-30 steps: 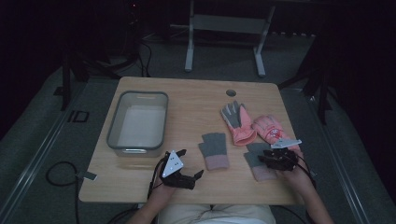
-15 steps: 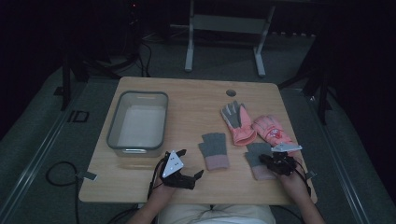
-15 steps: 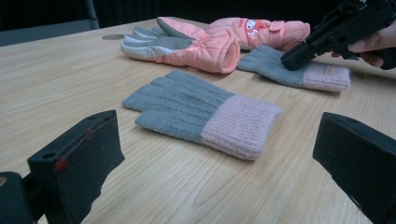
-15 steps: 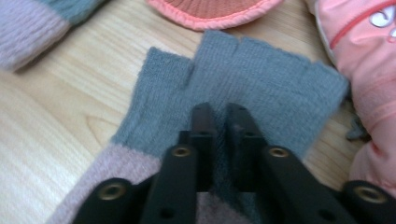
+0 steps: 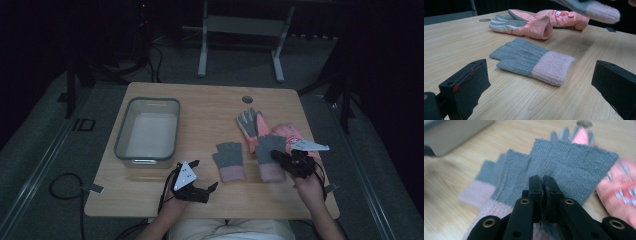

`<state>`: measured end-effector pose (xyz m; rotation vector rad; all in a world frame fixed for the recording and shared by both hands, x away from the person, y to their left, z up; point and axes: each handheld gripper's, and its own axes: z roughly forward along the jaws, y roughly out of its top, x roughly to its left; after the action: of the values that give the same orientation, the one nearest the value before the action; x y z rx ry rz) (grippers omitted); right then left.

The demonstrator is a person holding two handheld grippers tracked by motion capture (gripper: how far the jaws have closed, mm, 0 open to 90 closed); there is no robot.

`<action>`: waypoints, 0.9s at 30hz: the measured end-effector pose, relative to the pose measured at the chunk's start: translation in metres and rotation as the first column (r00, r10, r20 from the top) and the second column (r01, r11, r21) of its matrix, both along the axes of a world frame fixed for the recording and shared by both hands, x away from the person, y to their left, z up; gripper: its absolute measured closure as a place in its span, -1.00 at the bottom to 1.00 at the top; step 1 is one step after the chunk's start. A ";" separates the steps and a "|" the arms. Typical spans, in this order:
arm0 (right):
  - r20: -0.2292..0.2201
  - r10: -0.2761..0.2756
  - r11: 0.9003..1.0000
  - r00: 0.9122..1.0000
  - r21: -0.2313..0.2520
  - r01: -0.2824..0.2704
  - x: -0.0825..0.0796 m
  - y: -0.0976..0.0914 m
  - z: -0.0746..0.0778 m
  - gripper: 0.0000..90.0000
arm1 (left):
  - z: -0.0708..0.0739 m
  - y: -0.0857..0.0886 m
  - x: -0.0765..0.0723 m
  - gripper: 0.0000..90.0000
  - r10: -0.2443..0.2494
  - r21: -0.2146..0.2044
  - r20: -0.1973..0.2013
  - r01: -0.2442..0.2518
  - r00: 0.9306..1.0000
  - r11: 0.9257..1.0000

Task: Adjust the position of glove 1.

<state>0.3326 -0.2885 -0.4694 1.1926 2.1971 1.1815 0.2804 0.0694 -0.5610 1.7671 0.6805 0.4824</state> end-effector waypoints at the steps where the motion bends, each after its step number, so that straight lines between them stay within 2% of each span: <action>1: -0.002 0.014 1.000 1.000 0.014 -0.014 0.002 0.005 0.002 0.91 | 0.000 0.000 0.000 -0.98 0.000 0.000 -0.001 0.000 1.000 1.000; 5: 0.008 0.058 0.998 0.998 0.031 -0.058 0.010 0.032 0.007 0.91 | 0.000 0.000 0.000 -0.98 -0.001 -0.001 0.000 0.001 1.000 1.000; 10: -0.003 0.094 0.994 0.996 0.049 -0.094 0.020 0.061 0.004 0.91 | 0.000 0.000 0.000 -0.98 -0.001 -0.003 0.001 0.001 1.000 1.000; 12: 0.002 0.106 0.994 0.994 0.028 -0.106 0.023 0.072 0.002 0.91 | 0.000 0.000 0.000 -0.98 -0.002 -0.004 0.000 0.002 1.000 1.000; 14: -0.013 0.117 0.993 0.993 0.023 -0.117 0.026 0.081 -0.001 0.91 | 0.000 0.000 0.000 -0.98 -0.003 -0.004 0.000 0.003 1.000 1.000; 18: -0.037 0.133 0.991 0.990 0.018 -0.133 0.032 0.095 -0.010 0.91 | 0.000 0.001 0.000 -0.98 -0.003 -0.014 -0.006 0.003 1.000 1.000; 21: -0.052 0.147 0.989 0.988 -0.012 -0.148 0.036 0.105 -0.019 0.91 | 0.000 0.001 0.000 -0.98 -0.003 -0.015 -0.005 0.003 1.000 1.000; 27: -0.097 0.144 0.989 0.985 -0.007 -0.146 0.042 0.110 -0.032 0.91 | 0.000 0.000 0.000 -0.98 -0.007 -0.005 -0.002 0.007 1.000 1.000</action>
<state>0.3751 -0.1789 -0.5017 1.1218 2.3955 1.1847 0.2806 0.0699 -0.5611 1.7648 0.6768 0.4737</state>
